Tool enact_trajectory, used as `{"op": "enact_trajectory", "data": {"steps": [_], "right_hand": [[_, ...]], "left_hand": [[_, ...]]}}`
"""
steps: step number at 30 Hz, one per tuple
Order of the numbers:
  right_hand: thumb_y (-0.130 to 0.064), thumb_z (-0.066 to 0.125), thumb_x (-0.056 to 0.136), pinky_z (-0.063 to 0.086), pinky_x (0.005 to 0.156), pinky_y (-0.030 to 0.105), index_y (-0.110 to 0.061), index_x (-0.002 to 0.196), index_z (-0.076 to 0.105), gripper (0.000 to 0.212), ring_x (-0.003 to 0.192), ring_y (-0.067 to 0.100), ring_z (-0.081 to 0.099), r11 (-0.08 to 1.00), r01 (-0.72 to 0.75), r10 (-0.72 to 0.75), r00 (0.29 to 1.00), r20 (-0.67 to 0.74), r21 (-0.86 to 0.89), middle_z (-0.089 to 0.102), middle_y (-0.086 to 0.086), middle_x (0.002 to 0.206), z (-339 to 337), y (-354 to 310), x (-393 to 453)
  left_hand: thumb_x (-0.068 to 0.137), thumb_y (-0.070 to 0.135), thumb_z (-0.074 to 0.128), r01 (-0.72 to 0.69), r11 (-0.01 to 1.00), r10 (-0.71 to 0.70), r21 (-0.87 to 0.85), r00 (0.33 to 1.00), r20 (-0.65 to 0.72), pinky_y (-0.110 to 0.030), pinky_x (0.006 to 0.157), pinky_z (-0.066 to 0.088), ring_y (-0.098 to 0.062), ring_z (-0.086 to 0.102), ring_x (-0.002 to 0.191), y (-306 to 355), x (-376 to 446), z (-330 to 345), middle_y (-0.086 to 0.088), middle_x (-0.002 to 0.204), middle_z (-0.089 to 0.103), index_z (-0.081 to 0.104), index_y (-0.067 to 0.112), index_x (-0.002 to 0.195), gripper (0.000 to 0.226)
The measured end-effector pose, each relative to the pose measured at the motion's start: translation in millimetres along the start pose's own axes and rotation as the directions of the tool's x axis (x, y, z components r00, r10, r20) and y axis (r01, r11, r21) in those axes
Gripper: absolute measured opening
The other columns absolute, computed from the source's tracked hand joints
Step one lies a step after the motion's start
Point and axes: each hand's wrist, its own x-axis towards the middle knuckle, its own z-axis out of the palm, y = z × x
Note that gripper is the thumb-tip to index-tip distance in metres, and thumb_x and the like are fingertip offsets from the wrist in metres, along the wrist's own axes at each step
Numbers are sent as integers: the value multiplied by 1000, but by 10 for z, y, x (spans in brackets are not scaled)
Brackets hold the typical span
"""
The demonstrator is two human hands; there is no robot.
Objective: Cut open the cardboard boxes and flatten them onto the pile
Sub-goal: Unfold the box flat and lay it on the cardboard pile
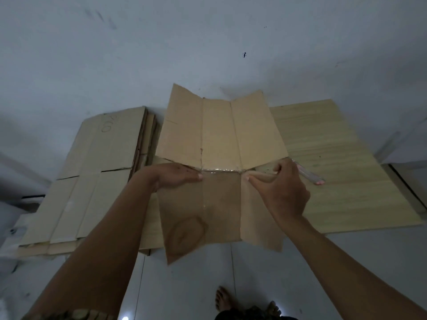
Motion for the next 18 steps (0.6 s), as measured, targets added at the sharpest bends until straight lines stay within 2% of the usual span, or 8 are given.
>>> {"op": "enact_trajectory", "data": {"steps": [1,3,4,6,8,10,15,18], "right_hand": [[-56,88,58,42,69,38,-23,101,54,64,90,29,59,997,56,-58,998,-35,-52,59,1,101,52,35,-36],[-48,85,61,40,92,50,-26,127,57,75,124,32,50,951,188,-193,981,6,-246,53,8,134,191,89,-53],[-48,80,67,31,103,56,-29,136,55,76,137,33,40,912,264,-246,965,94,-313,46,8,146,254,98,-35],[-49,65,83,16,114,60,-32,146,49,67,150,33,24,859,399,-295,898,327,-322,35,4,159,374,85,47],[-49,48,97,16,119,58,-31,152,38,59,153,27,15,835,492,-273,760,590,-247,25,0,165,501,64,104],[-51,38,101,15,120,59,-30,152,32,56,153,25,11,819,539,-250,644,723,-198,20,1,165,634,92,100],[-67,36,95,13,116,66,-42,154,14,67,154,32,4,846,465,-33,533,845,-260,3,7,168,1031,214,44],[-73,39,90,18,112,68,-49,148,15,67,153,32,5,869,397,51,521,852,-295,5,6,166,1254,287,-28]], "left_hand": [[101,39,58,7,998,-8,57,1000,17,-15,71,52,-4,63,88,-2,51,45,10,105,67,66,31,119,21],[103,40,56,-12,981,8,194,1000,21,-21,95,47,-16,61,115,-50,176,153,0,136,62,59,21,138,40],[103,40,56,-23,968,20,249,1000,13,-24,104,41,-20,54,128,-97,230,203,-3,147,54,53,18,145,47],[102,37,57,-21,963,19,270,1000,11,-27,110,34,-22,45,139,-221,346,295,-3,155,46,44,18,152,55],[99,41,61,-7,971,9,238,1000,-7,-28,109,35,-25,46,137,-331,447,370,-2,152,47,45,19,151,58],[94,46,67,7,984,3,178,999,-54,-33,109,39,-27,50,131,-463,579,422,-3,147,53,52,21,146,59],[71,41,91,61,994,-75,-88,981,-178,-29,94,47,-16,60,111,-842,782,544,10,112,64,68,28,116,52],[43,46,101,18,963,-87,-268,965,-247,-34,93,54,-7,66,106,-1207,910,637,8,113,71,73,23,113,79]]}}
